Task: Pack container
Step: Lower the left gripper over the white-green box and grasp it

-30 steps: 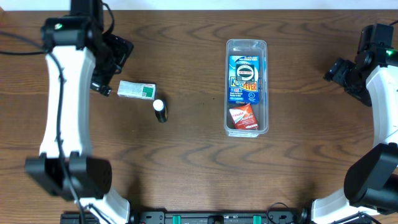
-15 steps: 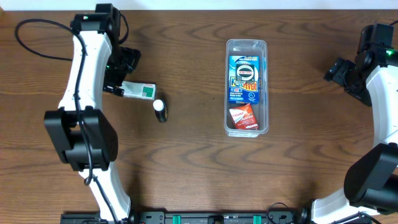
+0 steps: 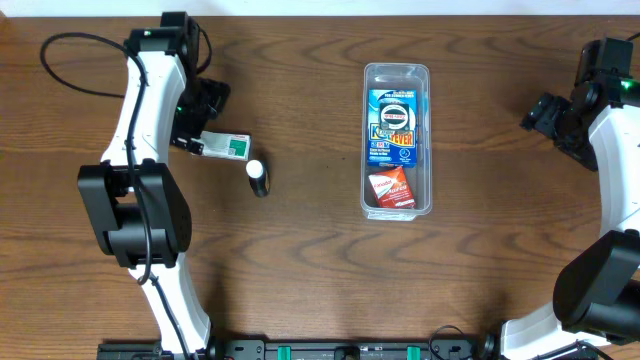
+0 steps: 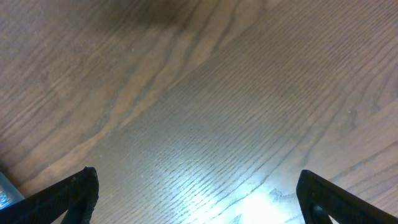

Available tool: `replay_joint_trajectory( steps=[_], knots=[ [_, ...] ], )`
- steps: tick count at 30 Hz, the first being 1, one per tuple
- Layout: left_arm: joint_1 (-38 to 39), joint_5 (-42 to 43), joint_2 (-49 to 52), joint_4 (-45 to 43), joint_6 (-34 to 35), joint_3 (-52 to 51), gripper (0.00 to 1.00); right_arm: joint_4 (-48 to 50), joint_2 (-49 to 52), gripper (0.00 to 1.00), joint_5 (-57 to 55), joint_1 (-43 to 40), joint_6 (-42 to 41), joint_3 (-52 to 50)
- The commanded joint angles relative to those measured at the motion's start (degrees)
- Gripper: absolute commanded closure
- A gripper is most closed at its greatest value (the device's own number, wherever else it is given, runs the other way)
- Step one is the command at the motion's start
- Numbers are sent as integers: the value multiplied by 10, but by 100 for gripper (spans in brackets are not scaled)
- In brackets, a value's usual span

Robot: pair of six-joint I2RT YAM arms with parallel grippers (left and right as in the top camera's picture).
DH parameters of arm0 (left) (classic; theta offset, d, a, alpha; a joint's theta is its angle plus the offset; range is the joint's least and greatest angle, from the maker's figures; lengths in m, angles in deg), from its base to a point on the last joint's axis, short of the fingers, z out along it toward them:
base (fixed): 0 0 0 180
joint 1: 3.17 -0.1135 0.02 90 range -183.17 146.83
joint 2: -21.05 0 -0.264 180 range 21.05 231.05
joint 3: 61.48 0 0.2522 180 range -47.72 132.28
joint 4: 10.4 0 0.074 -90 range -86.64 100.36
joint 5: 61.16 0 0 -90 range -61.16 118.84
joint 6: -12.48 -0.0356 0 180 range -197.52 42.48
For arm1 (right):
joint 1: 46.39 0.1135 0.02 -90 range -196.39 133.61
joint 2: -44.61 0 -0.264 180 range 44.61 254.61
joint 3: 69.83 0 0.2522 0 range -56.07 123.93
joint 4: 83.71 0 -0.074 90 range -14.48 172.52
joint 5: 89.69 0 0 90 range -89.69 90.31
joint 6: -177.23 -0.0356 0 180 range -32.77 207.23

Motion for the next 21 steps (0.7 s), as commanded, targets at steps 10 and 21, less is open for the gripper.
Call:
replay_joint_trajectory(
  steps=[10,21],
  knots=[
    [-3,-14,13,-78,14,-74,2,0,2,1,-2,-3,0,0],
    [-3,-12,52,-106,37,-74,2,0,2,1,-2,-3,0,0]
  ],
)
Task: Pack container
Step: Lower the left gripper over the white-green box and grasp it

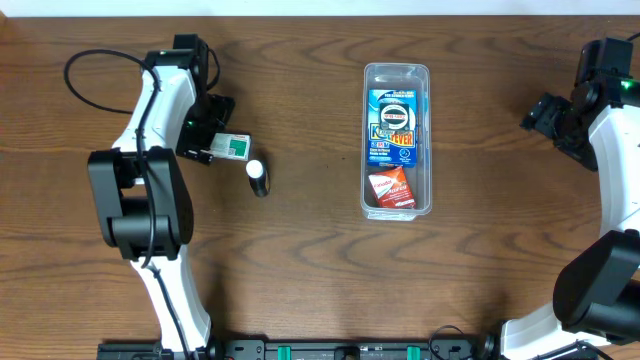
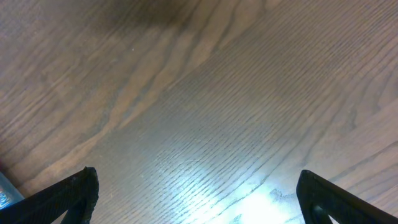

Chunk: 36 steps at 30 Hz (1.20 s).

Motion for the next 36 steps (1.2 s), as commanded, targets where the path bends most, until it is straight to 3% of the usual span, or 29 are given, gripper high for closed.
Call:
replay_joint_trajectory(
  steps=[1,36],
  knots=[
    [-3,-10,20,-4,9,-1,2,0,2,1,-2,-3,0,0],
    [-3,-13,39,-34,24,-42,2,0,2,1,-2,-3,0,0]
  ],
)
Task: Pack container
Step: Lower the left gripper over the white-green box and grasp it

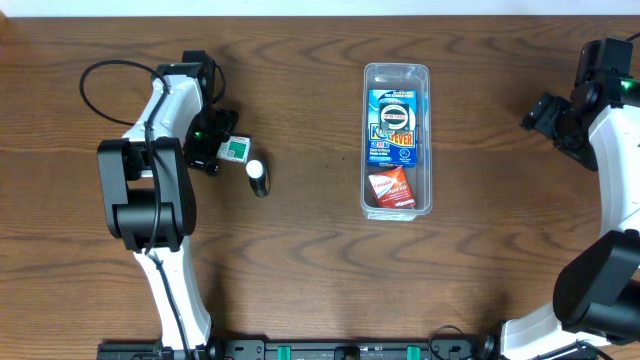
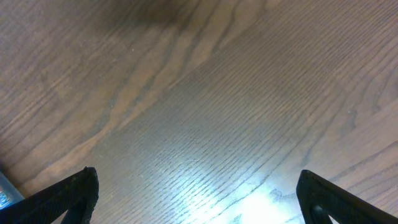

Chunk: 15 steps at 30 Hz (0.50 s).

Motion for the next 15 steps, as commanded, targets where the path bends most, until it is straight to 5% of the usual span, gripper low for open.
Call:
replay_joint_trajectory(
  steps=[1,15],
  knots=[
    [-3,-17,9,3,5,-7,2,0,2,1,-2,-3,0,0],
    [-3,-19,9,-11,-1,-11,2,0,2,1,-2,-3,0,0]
  ],
)
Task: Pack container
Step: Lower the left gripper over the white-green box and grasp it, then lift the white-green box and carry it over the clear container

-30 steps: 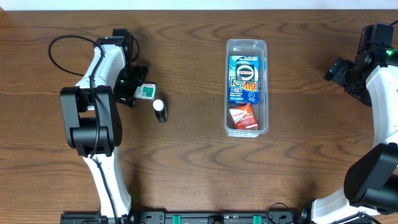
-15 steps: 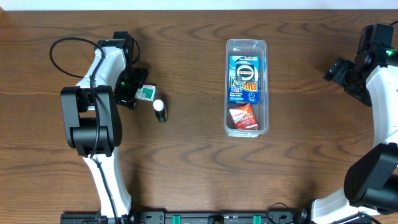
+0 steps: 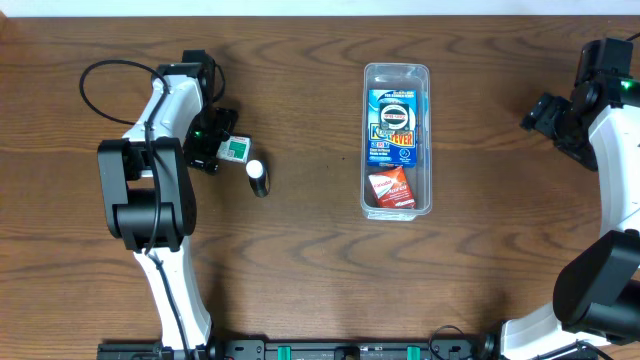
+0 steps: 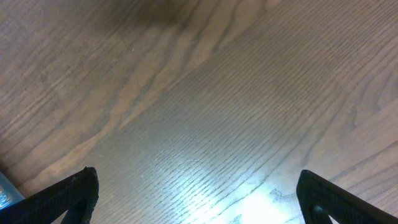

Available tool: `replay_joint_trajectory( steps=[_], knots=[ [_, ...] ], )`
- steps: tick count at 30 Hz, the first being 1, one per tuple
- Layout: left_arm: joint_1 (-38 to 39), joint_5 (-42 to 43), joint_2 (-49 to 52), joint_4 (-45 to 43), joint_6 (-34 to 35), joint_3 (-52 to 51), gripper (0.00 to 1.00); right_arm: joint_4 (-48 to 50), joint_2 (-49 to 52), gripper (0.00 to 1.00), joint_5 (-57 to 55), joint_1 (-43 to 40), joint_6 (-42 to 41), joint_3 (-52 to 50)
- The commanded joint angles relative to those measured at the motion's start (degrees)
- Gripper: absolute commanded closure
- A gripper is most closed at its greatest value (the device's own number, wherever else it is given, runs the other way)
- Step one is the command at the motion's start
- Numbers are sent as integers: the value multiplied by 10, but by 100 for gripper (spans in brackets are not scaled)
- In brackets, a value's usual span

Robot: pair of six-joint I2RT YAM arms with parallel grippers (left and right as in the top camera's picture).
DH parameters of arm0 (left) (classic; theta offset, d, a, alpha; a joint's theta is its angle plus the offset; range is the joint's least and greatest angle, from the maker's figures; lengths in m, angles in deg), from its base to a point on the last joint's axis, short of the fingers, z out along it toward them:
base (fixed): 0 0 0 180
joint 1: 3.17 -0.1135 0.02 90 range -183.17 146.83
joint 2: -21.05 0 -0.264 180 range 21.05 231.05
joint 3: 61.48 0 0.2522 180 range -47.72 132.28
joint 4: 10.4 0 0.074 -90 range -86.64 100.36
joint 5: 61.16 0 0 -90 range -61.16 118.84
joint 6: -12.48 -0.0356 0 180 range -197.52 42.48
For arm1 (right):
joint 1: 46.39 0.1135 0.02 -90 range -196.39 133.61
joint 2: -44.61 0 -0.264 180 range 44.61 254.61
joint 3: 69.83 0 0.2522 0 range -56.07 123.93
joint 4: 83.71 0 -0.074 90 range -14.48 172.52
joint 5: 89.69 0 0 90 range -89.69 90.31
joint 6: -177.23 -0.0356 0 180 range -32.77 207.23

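Observation:
A clear plastic container [image 3: 397, 140] lies right of the table's middle, holding a blue packet [image 3: 395, 125] and a red packet [image 3: 390, 188]. A small green and white box [image 3: 236, 149] lies at the left. My left gripper [image 3: 212, 150] is down over its white end, hiding that end and its own fingers. A small black tube with a white cap [image 3: 258, 178] lies just right of and nearer than the box. My right gripper [image 4: 199, 199] stands open over bare wood at the far right [image 3: 545, 112], holding nothing.
The dark wooden table [image 3: 300, 260] carries nothing else. A black cable [image 3: 95, 75] loops behind the left arm. The container's corner [image 4: 4, 190] shows at the left edge of the right wrist view.
The left gripper stood at the white end of the box with most of the box showing. It then covered more of the box, and now only the green end shows. The box's green end, the tube, the container and the right arm stayed where they were.

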Motion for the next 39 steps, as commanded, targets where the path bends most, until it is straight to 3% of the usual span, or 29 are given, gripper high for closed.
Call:
replay_joint_trajectory(
  steps=[1,11,24,29,39],
  knots=[
    [-3,-15,9,-5,-1,-12,2,0,2,1,-2,-3,0,0],
    [-3,-14,9,-28,-1,-37,2,0,2,1,-2,-3,0,0],
    [-4,16,9,-25,-1,-37,51,0,2,1,-2,-3,0,0],
    [-4,25,5,-24,-10,-37,52,0,2,1,-2,-3,0,0],
    [-14,24,-66,-23,-105,-25,51,0,2,1,-2,-3,0,0]
  ],
)
